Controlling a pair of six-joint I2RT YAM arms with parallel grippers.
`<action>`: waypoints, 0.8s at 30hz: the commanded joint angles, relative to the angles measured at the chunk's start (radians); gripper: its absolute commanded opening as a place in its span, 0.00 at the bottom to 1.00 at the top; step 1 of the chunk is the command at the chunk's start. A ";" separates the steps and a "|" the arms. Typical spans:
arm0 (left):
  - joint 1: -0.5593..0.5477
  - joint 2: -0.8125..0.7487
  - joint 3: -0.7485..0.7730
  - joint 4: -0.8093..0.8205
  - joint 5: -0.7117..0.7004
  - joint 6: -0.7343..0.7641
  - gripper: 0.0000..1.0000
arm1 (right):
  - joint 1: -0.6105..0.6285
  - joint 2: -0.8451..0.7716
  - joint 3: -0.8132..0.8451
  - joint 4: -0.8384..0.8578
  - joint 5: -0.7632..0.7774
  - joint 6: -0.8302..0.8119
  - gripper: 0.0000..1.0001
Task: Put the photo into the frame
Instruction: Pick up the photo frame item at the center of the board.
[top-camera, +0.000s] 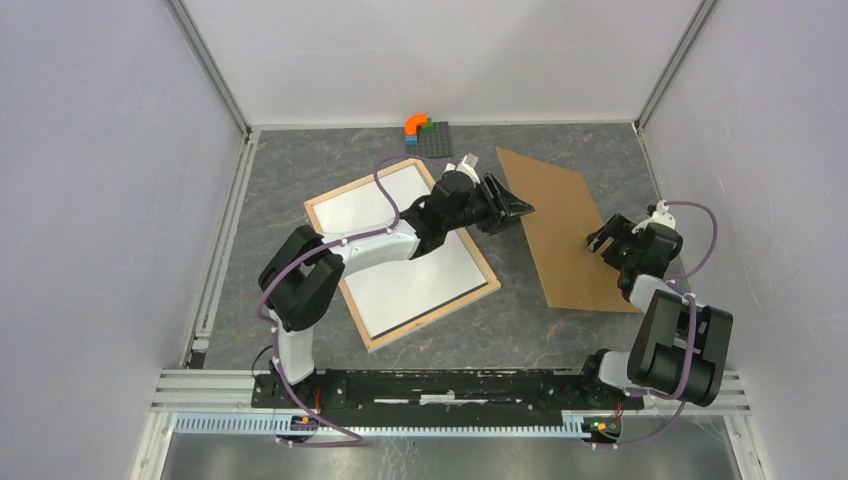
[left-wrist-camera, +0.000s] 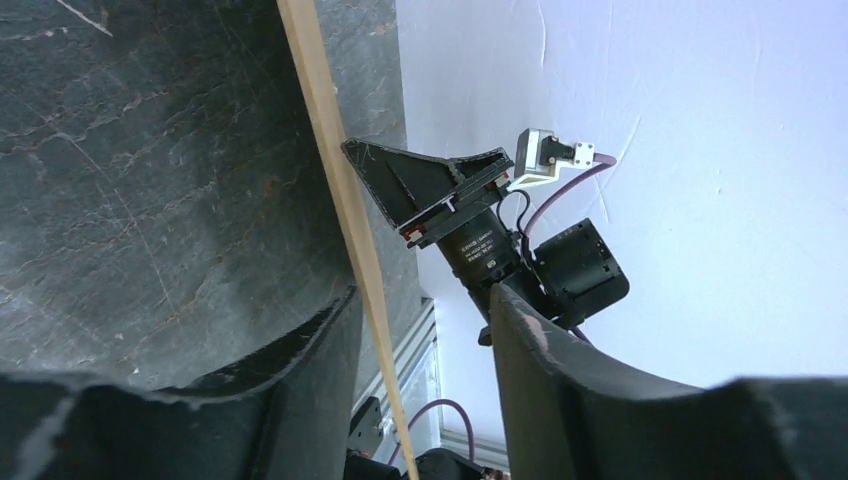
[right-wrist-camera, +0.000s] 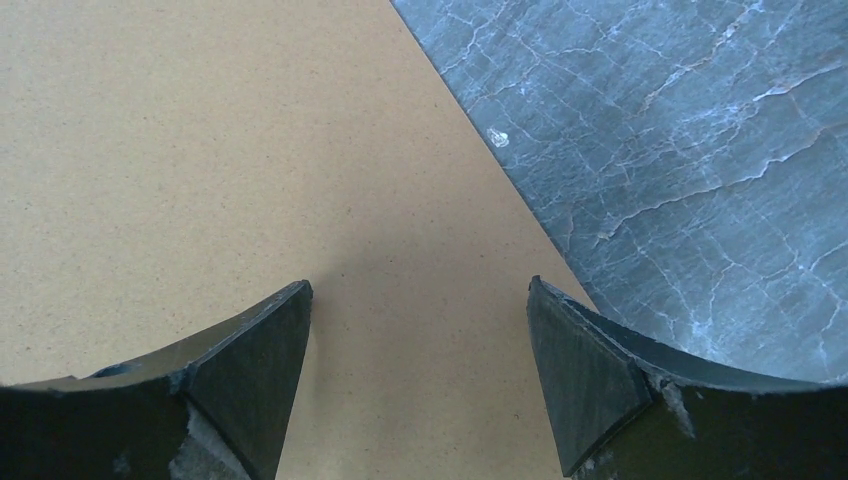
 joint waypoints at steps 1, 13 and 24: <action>-0.019 0.035 0.013 0.171 0.043 -0.105 0.52 | 0.031 0.012 -0.029 -0.111 -0.099 -0.008 0.85; 0.004 0.084 0.004 0.244 0.050 -0.157 0.32 | 0.053 0.017 -0.027 -0.099 -0.119 -0.006 0.85; 0.098 -0.047 0.008 -0.171 0.068 0.113 0.02 | 0.256 -0.146 0.077 -0.257 0.072 -0.218 0.88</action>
